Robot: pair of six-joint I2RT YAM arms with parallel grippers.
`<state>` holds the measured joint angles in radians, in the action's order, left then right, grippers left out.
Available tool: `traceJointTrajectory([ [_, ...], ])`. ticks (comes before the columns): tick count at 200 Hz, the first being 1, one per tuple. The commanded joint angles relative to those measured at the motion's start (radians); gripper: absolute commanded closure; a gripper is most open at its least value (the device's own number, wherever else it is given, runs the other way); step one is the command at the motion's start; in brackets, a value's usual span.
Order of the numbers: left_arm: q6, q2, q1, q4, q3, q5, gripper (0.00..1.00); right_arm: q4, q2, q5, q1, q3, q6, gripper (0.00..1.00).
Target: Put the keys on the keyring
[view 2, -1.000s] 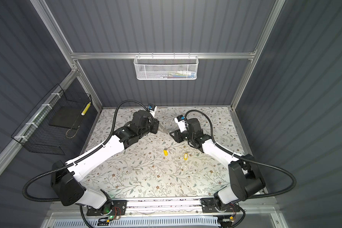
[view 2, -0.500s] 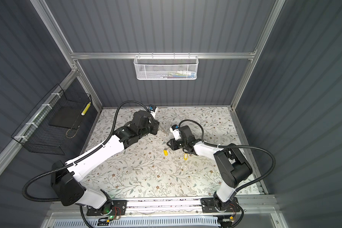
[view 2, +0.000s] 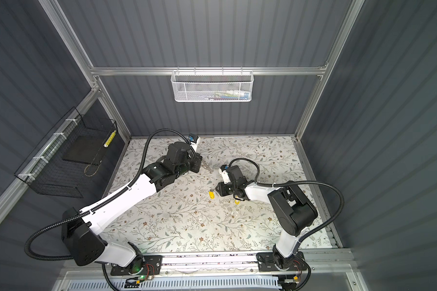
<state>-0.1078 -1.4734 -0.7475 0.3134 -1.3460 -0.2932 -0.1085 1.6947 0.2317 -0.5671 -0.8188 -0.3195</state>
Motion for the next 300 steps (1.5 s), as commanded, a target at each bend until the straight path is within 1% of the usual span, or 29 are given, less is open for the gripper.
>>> traceJointTrajectory([
  [1,0.022,0.033,-0.001,-0.027,0.014,-0.016,1.0,0.093,-0.091,-0.134,-0.005,0.055,-0.061,0.63],
  [36,0.022,0.039,-0.001,-0.044,0.028,-0.007,1.0,0.191,-0.181,-0.178,-0.003,0.104,-0.131,0.63],
  [67,0.02,0.041,-0.001,-0.041,0.031,0.002,1.0,0.219,-0.216,-0.208,0.01,0.126,-0.164,0.62],
  [101,0.019,0.051,-0.001,-0.042,0.039,0.009,1.0,0.172,-0.226,-0.166,0.082,0.173,-0.179,0.63],
  [130,0.017,0.051,-0.001,-0.041,0.039,0.015,1.0,0.154,-0.217,-0.15,0.115,0.181,-0.162,0.64],
  [144,0.017,0.049,0.0,-0.039,0.036,0.019,1.0,0.146,-0.205,-0.134,0.126,0.176,-0.158,0.67],
  [250,0.026,0.046,-0.001,-0.028,0.027,0.025,1.0,0.11,-0.15,-0.102,0.149,0.155,-0.138,0.77],
  [300,0.031,0.043,-0.001,-0.025,0.021,0.026,1.0,0.109,-0.137,-0.097,0.152,0.141,-0.129,0.79],
])
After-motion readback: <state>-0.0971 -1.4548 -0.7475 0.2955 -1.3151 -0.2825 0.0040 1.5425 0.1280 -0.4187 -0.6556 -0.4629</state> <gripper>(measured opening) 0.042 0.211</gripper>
